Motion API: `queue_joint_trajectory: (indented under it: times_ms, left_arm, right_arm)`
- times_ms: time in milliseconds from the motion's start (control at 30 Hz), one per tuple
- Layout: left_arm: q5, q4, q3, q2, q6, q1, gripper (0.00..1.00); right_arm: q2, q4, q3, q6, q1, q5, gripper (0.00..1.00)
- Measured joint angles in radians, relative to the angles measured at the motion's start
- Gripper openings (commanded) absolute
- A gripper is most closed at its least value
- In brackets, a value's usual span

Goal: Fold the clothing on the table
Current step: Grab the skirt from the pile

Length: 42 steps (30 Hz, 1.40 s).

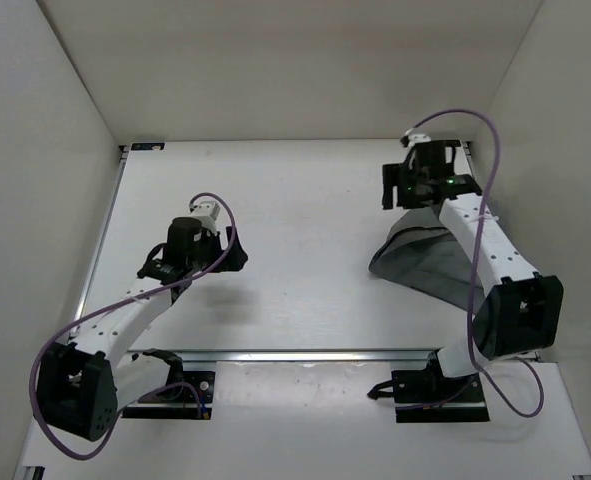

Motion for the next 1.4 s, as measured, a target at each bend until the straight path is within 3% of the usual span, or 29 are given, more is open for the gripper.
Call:
queue_joint_trajectory:
  times_ms: [267, 433, 667, 800, 967, 1033, 1067, 1100, 1267, 1400]
  left_arm:
    - [0.007, 0.004, 0.001, 0.014, 0.001, -0.004, 0.99]
    - [0.011, 0.020, -0.009, -0.007, 0.001, -0.001, 0.99]
    - [0.021, 0.041, -0.035, -0.033, -0.002, 0.005, 0.99]
    - [0.031, 0.043, -0.043, -0.033, -0.009, 0.020, 0.99]
    - [0.031, 0.043, -0.043, -0.034, -0.016, 0.030, 0.99]
    - [0.031, 0.044, -0.043, -0.035, -0.019, 0.030, 0.99]
    - [0.030, 0.047, -0.045, -0.038, -0.023, 0.030, 0.99]
    - [0.030, 0.050, -0.048, -0.044, -0.026, 0.030, 0.99]
    - [0.036, 0.095, -0.096, -0.117, -0.030, 0.031, 0.98]
    - [0.071, 0.153, -0.123, -0.158, -0.038, 0.046, 0.99]
  right_arm:
    - [-0.020, 0.049, -0.351, 0.102, 0.236, 0.116, 0.67]
    - [-0.092, 0.055, -0.475, 0.188, 0.322, 0.225, 0.64]
    - [-0.095, 0.114, -0.502, 0.245, 0.343, 0.263, 0.62]
    - [-0.039, 0.172, -0.519, 0.263, 0.352, 0.293, 0.56]
    - [0.060, 0.206, -0.534, 0.273, 0.365, 0.336, 0.55]
    - [0.082, 0.219, -0.528, 0.277, 0.365, 0.357, 0.40]
    - [0.092, 0.230, -0.525, 0.279, 0.365, 0.370, 0.17]
    - [0.100, 0.236, -0.520, 0.272, 0.365, 0.380, 0.04]
    - [0.104, 0.254, -0.520, 0.239, 0.365, 0.369, 0.00]
    - [0.079, 0.211, -0.450, 0.166, 0.380, 0.213, 0.00]
